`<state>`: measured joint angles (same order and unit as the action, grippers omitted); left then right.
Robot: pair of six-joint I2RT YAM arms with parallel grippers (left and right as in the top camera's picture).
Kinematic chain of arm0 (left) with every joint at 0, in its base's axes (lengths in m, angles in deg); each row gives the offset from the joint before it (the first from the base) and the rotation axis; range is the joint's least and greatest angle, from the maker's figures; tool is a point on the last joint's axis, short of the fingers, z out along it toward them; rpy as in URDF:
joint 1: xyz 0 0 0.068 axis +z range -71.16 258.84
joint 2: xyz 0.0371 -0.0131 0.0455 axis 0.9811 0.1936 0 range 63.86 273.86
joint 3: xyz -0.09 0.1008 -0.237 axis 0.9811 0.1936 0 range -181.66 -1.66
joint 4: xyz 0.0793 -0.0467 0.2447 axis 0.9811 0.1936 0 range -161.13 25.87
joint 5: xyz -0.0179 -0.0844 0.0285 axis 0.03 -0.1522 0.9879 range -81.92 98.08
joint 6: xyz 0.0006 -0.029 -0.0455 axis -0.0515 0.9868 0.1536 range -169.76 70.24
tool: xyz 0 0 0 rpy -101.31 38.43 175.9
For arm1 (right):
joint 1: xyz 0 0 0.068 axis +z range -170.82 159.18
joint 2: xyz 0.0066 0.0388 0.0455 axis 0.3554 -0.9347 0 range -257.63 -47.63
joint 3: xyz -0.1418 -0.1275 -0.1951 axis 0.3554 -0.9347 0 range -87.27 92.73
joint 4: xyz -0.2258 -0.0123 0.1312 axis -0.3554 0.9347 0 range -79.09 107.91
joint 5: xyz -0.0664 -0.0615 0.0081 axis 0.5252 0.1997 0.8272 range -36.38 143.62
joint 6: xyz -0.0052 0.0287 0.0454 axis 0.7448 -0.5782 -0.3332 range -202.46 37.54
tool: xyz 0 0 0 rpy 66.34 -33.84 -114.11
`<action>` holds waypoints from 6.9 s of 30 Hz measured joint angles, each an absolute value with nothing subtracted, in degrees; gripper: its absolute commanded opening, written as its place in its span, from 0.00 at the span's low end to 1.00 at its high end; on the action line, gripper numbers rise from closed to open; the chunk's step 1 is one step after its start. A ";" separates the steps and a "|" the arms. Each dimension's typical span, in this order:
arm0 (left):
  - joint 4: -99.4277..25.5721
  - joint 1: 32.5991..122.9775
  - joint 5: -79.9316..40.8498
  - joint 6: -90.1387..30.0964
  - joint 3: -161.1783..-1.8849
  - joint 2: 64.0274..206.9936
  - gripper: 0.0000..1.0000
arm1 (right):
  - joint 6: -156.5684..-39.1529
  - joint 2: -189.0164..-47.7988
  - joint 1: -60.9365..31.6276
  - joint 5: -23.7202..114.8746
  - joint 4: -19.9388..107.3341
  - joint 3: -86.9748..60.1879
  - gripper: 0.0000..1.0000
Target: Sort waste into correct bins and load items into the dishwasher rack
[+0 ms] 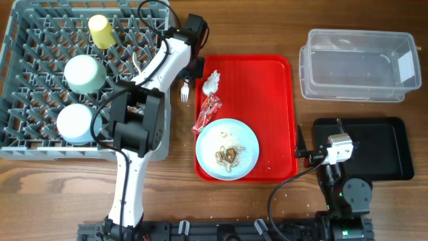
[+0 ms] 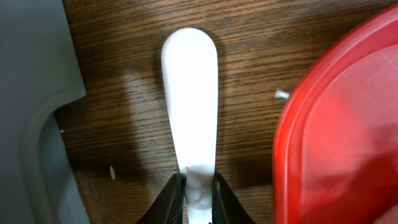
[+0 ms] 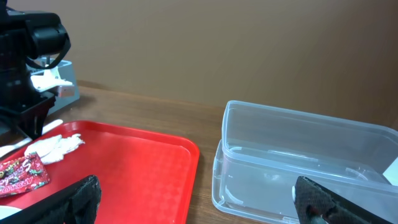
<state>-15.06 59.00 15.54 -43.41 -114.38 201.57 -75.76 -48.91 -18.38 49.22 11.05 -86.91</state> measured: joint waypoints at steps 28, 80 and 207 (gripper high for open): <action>-15.26 61.30 -2.60 -38.32 -110.51 190.64 0.24 | -75.79 -48.91 -18.38 49.22 11.05 -86.91 1.00; -13.68 58.85 6.91 -28.63 -107.63 188.26 0.04 | -75.76 -48.91 -18.36 49.22 11.05 -86.91 1.00; 16.11 105.12 -2.23 -23.67 -108.22 159.32 1.00 | -123.15 -168.76 -3.65 63.01 67.82 23.71 0.19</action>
<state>16.11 105.12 -2.23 -23.67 -108.22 159.32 -123.15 -168.76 -3.65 63.01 67.82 23.71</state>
